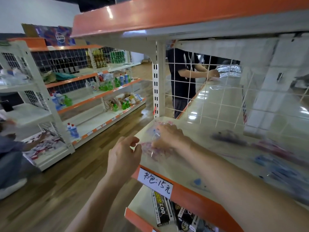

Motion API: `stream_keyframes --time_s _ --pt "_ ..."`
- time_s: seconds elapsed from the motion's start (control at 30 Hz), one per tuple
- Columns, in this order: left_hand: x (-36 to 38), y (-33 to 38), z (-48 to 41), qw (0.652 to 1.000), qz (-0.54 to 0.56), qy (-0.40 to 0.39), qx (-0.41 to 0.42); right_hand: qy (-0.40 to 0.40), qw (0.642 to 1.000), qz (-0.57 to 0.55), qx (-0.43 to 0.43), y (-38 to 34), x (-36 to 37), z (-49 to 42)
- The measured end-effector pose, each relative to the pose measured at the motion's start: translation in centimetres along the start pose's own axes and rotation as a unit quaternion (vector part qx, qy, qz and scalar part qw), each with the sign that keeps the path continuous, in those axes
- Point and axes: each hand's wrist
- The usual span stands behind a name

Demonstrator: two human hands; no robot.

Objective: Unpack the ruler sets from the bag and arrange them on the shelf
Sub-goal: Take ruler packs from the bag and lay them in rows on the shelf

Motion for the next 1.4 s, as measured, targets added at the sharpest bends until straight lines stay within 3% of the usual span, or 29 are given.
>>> stream_keyframes --time_s 0.13,0.27,0.37,0.47,0.7,0.93,1.07,1.13,1.2,1.3,1.4 --pt "-0.1 0.2 -0.1 1.000 -0.003 0.000 0.005 -0.010 0.999 -0.042 0.015 0.1 0.0 -0.1" --pt "-0.3 -0.2 -0.4 1.000 -0.014 0.004 0.000 0.038 0.997 0.038 -0.056 -0.3 -0.2 0.1" --pt "-0.3 -0.4 -0.4 1.000 -0.013 0.005 -0.006 -0.010 0.989 0.083 -0.121 -1.1 0.0 0.0" --pt "-0.4 -0.4 -0.3 1.000 -0.013 0.002 -0.010 -0.049 0.984 0.119 -0.124 -1.7 0.2 -0.1" --pt "-0.8 -0.8 0.0 1.000 -0.012 0.007 -0.018 0.009 0.947 0.285 -0.148 -3.1 0.1 0.6" --pt "-1.5 -0.7 -0.1 0.998 -0.030 0.047 0.004 0.097 0.928 0.309 -0.183 -3.1 -0.3 0.6" --pt "-1.9 0.2 0.0 0.995 -0.040 0.095 0.009 0.175 0.937 0.215 -0.212 -1.8 -2.1 0.8" --pt "-1.9 0.6 0.1 0.995 -0.034 0.096 0.007 0.191 0.952 0.130 -0.199 -1.3 -3.8 1.5" --pt "-1.6 1.1 0.0 0.997 0.045 0.066 -0.012 0.182 0.965 -0.004 -0.190 -1.0 -5.1 2.0" --pt "-1.4 2.1 -0.5 0.967 0.238 -0.034 -0.086 0.095 0.943 -0.247 -0.203 -1.1 -5.7 2.8" --pt "-1.4 2.9 -1.0 0.914 0.377 -0.081 -0.123 -0.035 0.942 -0.262 -0.207 -1.5 -4.9 3.3"
Point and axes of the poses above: each hand's wrist, its own z-axis away from the middle knuckle, its own x-axis out of the palm, y = z × x, and after that the axes turned 11 degrees about -y, right-handed
